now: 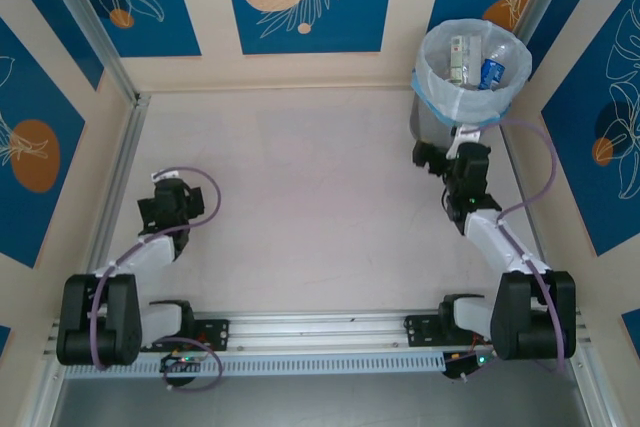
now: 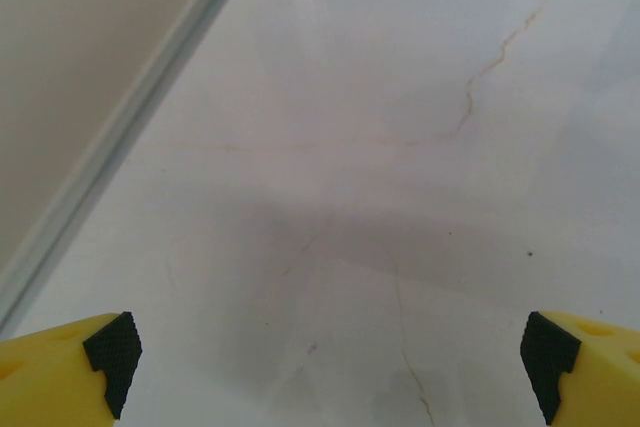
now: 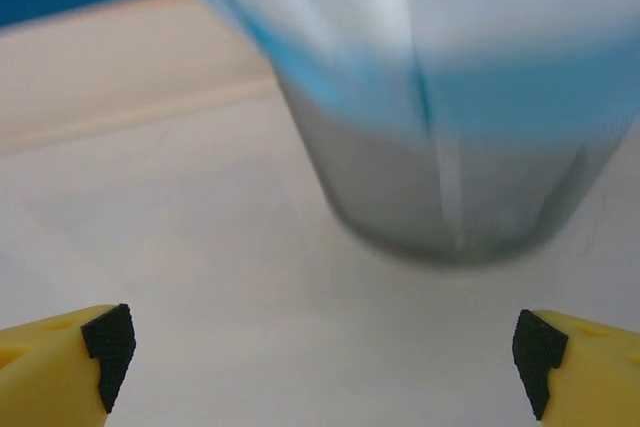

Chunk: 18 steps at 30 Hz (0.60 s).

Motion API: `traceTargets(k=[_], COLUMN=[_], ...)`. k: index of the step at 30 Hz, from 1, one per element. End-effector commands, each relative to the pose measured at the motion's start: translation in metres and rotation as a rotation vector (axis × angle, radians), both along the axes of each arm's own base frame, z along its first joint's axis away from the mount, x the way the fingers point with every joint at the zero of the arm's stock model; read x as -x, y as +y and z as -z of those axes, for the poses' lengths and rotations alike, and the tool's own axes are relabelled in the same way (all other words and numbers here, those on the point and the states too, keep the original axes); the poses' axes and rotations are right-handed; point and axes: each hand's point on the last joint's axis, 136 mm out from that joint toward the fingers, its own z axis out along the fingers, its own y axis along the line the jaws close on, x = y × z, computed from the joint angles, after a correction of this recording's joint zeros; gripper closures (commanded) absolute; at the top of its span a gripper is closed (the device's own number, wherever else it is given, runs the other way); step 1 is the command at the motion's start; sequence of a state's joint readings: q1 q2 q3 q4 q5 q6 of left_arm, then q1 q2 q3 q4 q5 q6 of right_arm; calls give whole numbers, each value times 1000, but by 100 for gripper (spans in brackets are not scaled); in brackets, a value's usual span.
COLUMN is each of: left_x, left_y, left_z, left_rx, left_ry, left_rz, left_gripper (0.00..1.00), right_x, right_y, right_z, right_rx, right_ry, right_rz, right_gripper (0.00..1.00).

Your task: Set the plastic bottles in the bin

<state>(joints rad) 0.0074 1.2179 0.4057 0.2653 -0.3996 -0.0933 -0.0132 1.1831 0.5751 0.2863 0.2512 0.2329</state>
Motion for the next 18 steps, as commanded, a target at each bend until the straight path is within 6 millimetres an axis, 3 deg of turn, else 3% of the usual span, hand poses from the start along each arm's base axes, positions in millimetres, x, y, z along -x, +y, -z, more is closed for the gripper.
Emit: traceTargets(k=[1, 4, 7, 11, 14, 16, 18], left_x=[-29, -39, -49, -64, -61, -57, -64], left_y=[-18, -33, -55, -70, -91, -93, -75], left_z=[-18, -26, -28, -17, -10, -6, -2], left_rx=[43, 77, 146, 154, 122, 99, 76], left_ry=[-123, -185, -242, -235, -255, -294, -238], left_rz=[131, 212, 315, 404, 515, 521, 386], left_gripper=[1, 1, 1, 1, 1, 1, 1], right_x=[3, 3, -2, -8, -5, -1, 1], right_y=[8, 14, 25, 39, 46, 48, 49], right_z=[10, 39, 51, 47, 56, 63, 68], right_rx=[-28, -83, -81, -24, -13, 4, 21], right_ry=[-52, 10, -12, -51, -75, -109, -135], right_rz=[-100, -164, -232, -321, -361, -358, -349], right_gripper=[1, 1, 1, 1, 1, 1, 1])
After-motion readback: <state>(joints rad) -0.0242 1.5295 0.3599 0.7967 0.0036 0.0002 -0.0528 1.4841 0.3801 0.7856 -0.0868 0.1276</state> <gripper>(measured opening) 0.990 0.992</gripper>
